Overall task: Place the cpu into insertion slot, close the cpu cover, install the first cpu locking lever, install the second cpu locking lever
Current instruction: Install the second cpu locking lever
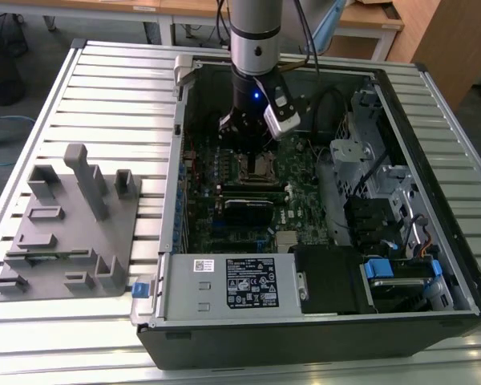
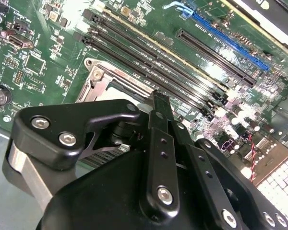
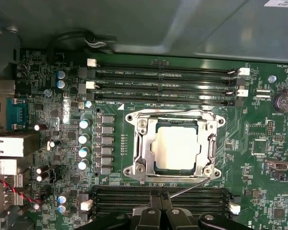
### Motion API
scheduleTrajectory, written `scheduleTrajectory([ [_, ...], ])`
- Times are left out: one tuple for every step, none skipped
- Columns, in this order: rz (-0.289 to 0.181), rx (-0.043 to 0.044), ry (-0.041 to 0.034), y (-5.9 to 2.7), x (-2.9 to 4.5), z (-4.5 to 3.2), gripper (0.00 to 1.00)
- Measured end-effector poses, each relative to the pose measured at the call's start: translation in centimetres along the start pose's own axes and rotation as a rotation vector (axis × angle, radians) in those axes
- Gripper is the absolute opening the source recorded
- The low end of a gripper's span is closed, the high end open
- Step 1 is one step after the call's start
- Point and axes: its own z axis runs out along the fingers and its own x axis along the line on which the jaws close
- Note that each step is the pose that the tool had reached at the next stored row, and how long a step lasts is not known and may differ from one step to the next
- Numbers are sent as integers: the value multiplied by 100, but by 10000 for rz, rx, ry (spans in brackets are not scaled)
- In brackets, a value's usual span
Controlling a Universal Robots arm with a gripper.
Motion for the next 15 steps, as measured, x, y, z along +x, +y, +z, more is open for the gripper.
scheduleTrajectory([
  [1,-15,-3,-8,2,1,11],
  [4,-37,-6,-17,5,1,11],
  [4,-49,-9,-25,8,2,11],
  [5,-54,-10,-30,12,2,11],
  [5,-55,-10,-33,15,4,11],
  [5,-55,-10,-35,18,6,11],
  [5,-57,-11,-38,20,10,11],
  [7,-84,-15,-42,24,12,11],
  [12,-141,-25,-49,27,14,11],
  [15,-180,-30,-53,30,16,11],
  [18,-201,-31,-58,33,17,11],
  [19,-225,-31,-63,33,18,11],
  [23,-266,-32,-70,34,20,11],
  [27,-311,-33,-75,35,21,11],
  [30,-360,-34,-79,35,21,11],
])
